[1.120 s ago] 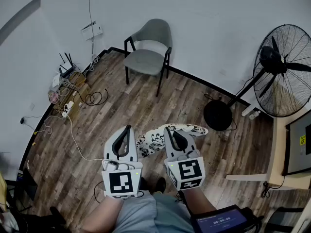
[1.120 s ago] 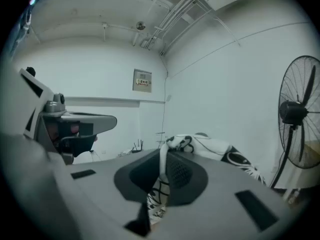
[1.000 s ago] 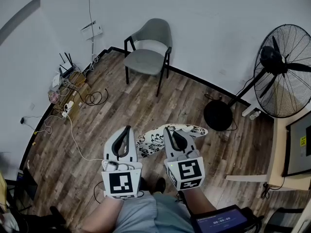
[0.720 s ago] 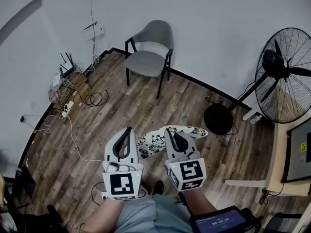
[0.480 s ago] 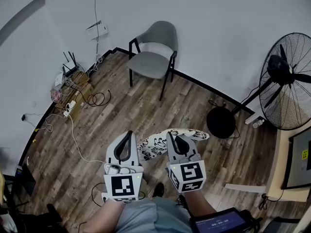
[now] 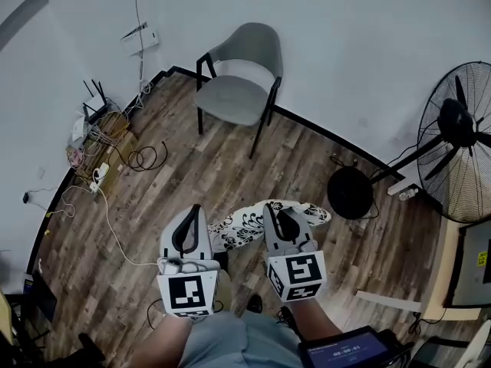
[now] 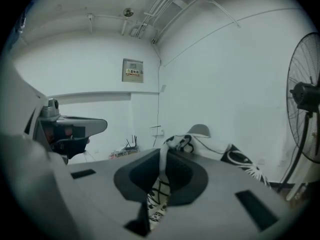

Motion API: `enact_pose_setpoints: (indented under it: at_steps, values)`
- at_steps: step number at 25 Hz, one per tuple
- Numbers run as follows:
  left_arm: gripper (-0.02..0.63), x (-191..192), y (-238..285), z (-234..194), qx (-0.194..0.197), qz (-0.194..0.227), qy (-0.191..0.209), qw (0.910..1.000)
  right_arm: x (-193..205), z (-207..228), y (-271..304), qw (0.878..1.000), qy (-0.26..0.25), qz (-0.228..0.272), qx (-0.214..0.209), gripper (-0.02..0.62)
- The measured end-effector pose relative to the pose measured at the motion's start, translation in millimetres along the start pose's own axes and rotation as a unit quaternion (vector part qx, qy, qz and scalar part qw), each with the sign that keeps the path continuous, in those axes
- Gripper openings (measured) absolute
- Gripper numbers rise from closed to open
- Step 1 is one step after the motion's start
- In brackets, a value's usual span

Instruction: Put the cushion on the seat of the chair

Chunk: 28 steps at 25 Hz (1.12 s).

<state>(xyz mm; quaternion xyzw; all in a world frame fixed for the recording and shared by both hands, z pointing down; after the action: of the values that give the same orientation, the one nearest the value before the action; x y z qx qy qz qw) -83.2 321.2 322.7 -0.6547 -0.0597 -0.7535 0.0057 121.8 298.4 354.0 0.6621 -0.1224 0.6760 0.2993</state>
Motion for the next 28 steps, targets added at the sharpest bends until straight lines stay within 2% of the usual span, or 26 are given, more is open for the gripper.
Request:
enact_pose_setpoints:
  at_steps: [4, 13, 18, 23, 28]
  values:
    - [0.009, -7.7, 58.7, -32.5, 0.009, -0.006, -0.012, 0.9999, -17.0, 12.7, 58.7, 1.0, 0.003, 0.005, 0.015, 0.02]
    - [0.009, -24.5, 150.8, -97.6, 0.029, 0.028, -0.001, 0.9992, -72.4, 26.5, 150.7, 0.998, -0.011, 0.036, 0.045, 0.02]
    - [0.009, -31.0, 175.8, -110.1, 0.033, 0.031, -0.012, 0.9989, -86.8, 31.3, 175.4, 0.998, -0.018, 0.039, 0.049, 0.02]
    - [0.009, -21.9, 200.4, -118.0, 0.036, 0.028, -0.003, 0.999, -90.1, 38.3, 199.3, 0.998, -0.02, 0.032, 0.044, 0.02]
    - [0.009, -14.7, 242.3, -114.3, 0.042, 0.016, 0.001, 0.999, -87.9, 63.0, 231.3, 0.999, -0.01, 0.023, 0.042, 0.02]
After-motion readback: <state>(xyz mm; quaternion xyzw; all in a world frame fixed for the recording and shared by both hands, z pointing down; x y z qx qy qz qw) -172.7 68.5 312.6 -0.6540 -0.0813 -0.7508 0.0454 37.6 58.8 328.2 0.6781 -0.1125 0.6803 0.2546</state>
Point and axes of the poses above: the fingertips, and each gripper's own axes: y forward along the fingers, z to its right, x out of its underside, the point moved 9 cm from there along -y, backward along the fingers, and after that the axes turned 9 degrees about -x, right-handed, at the moved point
